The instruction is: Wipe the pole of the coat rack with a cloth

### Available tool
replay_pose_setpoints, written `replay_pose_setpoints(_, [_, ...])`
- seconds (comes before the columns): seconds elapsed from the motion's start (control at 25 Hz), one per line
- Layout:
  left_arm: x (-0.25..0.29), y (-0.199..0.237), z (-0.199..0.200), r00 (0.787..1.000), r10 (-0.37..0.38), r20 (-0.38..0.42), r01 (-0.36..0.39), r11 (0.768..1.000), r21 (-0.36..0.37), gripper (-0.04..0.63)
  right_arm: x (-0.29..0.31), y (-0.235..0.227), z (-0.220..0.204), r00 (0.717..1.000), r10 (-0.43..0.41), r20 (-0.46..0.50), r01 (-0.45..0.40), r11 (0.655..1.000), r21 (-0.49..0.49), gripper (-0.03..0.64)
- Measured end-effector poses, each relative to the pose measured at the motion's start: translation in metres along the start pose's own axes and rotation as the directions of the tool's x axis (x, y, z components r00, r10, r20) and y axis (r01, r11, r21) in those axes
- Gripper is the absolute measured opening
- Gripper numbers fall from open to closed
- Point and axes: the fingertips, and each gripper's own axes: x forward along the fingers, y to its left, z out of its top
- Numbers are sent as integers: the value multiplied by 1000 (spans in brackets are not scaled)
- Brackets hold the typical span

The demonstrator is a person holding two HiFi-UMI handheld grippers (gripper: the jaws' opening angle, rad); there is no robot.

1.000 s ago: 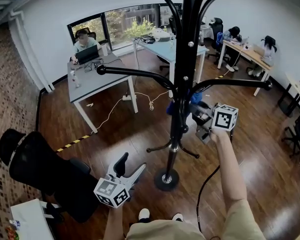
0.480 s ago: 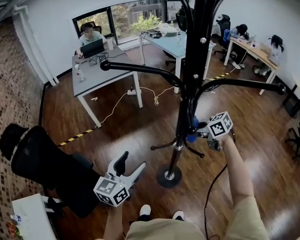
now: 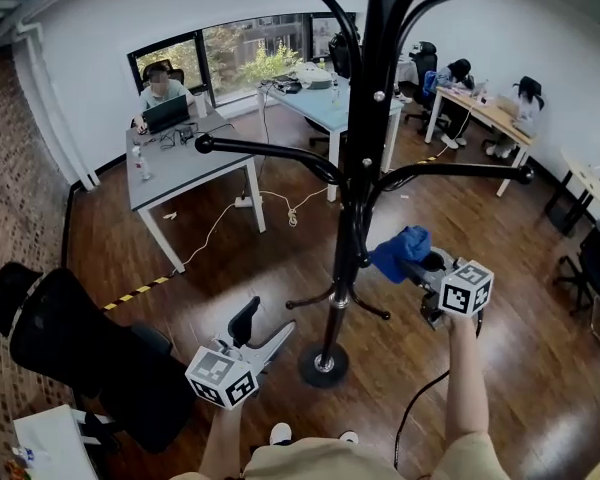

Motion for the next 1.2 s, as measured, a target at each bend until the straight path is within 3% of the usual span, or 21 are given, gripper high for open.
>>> replay_pose_setpoints(0.08, [9,-9,9,1000,-23,16,23,1000,21,330,-33,8,22,986,-111,126,111,994,10,141])
replay_pose_setpoints(0.16, [17,-18,18,999,-30,35,28,998,50,330,-65,19,37,948,-230,218,233,972,12,141])
replay_pose_setpoints(0.32, [29,-32,34,997,-41,71,34,994,100,330,-108,48,42,841,-457,289,485,874,-32,141])
replay_pose_setpoints(0.4, [30,-36,37,996,-42,77,34,993,110,330,-114,64,38,811,-511,285,555,826,-99,141])
replay_pose_setpoints(0.6, [33,-38,35,998,-7,63,0,994,112,327,-117,96,25,792,-542,280,592,794,-140,141])
replay_pose_setpoints(0.88, [36,-53,30,998,-42,37,39,996,85,316,-101,114,15,810,-524,262,569,812,-134,141])
replay_pose_setpoints(1.04, [37,-51,29,999,-34,34,30,994,102,311,-98,111,17,801,-540,258,583,802,-129,141])
replay_pose_setpoints(1.2, [31,-44,28,999,11,43,-18,986,165,304,-95,112,18,801,-541,255,583,803,-125,141])
